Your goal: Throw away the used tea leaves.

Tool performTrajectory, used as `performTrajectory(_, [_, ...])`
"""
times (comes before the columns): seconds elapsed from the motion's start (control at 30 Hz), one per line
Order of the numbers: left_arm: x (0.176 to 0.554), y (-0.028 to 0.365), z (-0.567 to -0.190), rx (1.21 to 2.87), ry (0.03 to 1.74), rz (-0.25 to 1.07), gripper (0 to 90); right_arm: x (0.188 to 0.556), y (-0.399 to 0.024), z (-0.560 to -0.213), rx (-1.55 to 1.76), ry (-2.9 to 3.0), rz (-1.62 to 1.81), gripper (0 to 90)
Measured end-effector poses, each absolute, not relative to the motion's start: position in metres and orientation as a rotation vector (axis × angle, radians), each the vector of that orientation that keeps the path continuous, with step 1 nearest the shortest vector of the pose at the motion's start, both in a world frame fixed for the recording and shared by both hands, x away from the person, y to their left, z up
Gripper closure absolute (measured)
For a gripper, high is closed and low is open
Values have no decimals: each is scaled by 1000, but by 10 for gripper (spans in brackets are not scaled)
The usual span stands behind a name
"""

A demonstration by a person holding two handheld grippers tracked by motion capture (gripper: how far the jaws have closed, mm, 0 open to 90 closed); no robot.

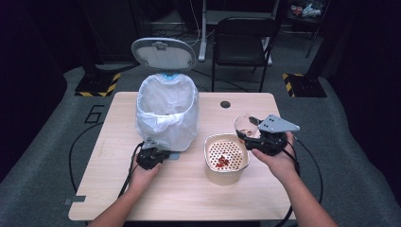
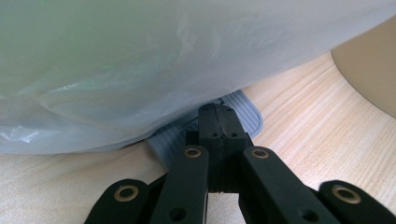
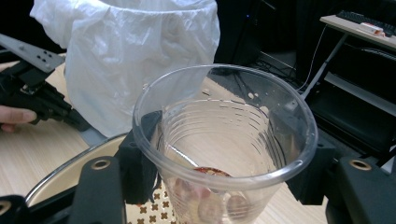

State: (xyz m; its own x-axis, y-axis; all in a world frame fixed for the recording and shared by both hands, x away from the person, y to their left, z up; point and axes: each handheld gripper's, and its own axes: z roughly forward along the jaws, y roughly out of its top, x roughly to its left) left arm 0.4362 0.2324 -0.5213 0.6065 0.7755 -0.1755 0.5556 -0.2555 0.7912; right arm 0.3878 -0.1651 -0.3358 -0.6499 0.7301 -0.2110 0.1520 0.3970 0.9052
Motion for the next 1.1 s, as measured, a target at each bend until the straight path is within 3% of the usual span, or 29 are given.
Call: performTrajectory(1.1, [436, 232, -521, 1945, 1059, 315, 900, 376, -138, -355, 470, 2031, 959, 372])
